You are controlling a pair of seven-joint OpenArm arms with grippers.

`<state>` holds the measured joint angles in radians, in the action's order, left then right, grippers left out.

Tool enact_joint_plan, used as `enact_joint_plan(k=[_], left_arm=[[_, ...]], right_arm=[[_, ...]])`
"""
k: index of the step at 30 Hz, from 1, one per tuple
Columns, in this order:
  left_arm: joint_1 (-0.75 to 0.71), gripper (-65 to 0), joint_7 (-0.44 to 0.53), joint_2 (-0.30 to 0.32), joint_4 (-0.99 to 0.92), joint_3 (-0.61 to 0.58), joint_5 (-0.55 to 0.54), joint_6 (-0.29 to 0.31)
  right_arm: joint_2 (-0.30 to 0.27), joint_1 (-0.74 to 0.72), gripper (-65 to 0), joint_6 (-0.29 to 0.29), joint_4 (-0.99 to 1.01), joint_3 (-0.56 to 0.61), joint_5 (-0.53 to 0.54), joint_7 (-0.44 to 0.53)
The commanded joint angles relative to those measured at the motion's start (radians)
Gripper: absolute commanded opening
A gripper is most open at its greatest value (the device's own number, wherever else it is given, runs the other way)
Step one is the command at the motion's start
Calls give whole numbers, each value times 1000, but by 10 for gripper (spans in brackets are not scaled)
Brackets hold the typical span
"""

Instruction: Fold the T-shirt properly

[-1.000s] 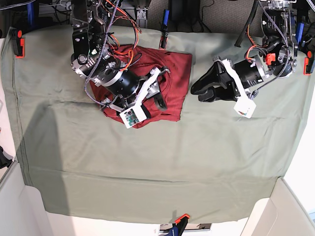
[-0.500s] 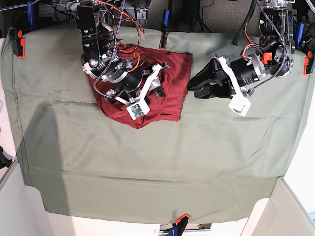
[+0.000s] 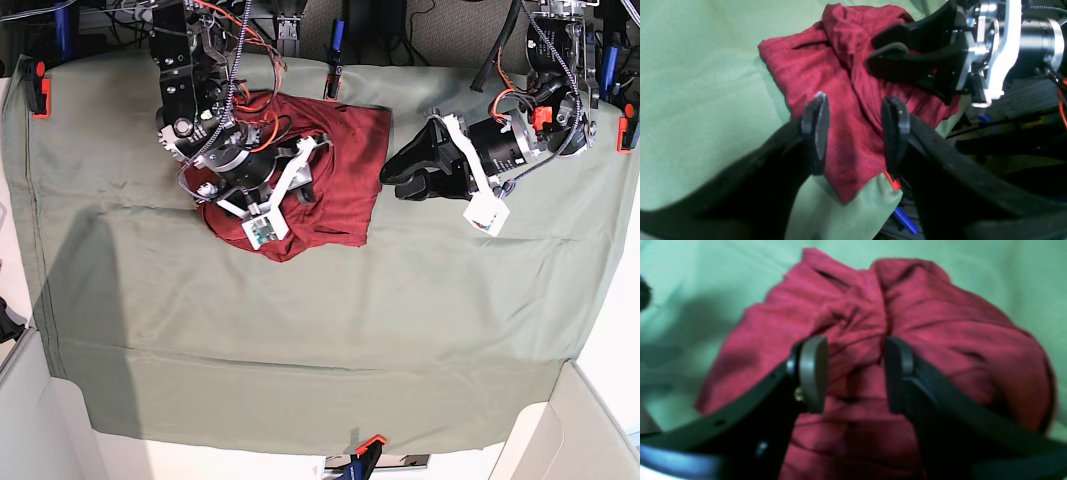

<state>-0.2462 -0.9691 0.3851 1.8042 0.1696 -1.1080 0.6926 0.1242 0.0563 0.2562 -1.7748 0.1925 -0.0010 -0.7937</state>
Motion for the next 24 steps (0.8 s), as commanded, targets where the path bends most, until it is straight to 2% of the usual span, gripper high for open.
enact_joint_plan(k=[1,5,9,13,14,17,18,24], left_arm=[[8,-397,19,11,14,5,-23,6],[8,-397,19,11,14,5,-23,6],[8,-397,19,11,14,5,-14,6],[8,-397,19,11,14,5,-13,6],[8,-397,19,11,14,5,-13,6],[8,-397,20,11,14,5,-13,6],[8,-397,21,11,14,5,-13,6],[8,-397,21,11,14,5,-13,6]], right_arm=[[3,-11,-385,-3,-20,-2,9,23],[4,-11,-386,-3,-20,-3,14,22],[5,-11,-386,7,-19,-3,99,24],[7,-11,-395,3,-15,-3,102,42],[7,-11,-429,2,-14,-3,102,42],[7,-11,-598,2,-6,-3,82,43],[7,-11,-636,2,-2,-3,64,48],[6,-12,-650,2,0,-3,-7,72]])
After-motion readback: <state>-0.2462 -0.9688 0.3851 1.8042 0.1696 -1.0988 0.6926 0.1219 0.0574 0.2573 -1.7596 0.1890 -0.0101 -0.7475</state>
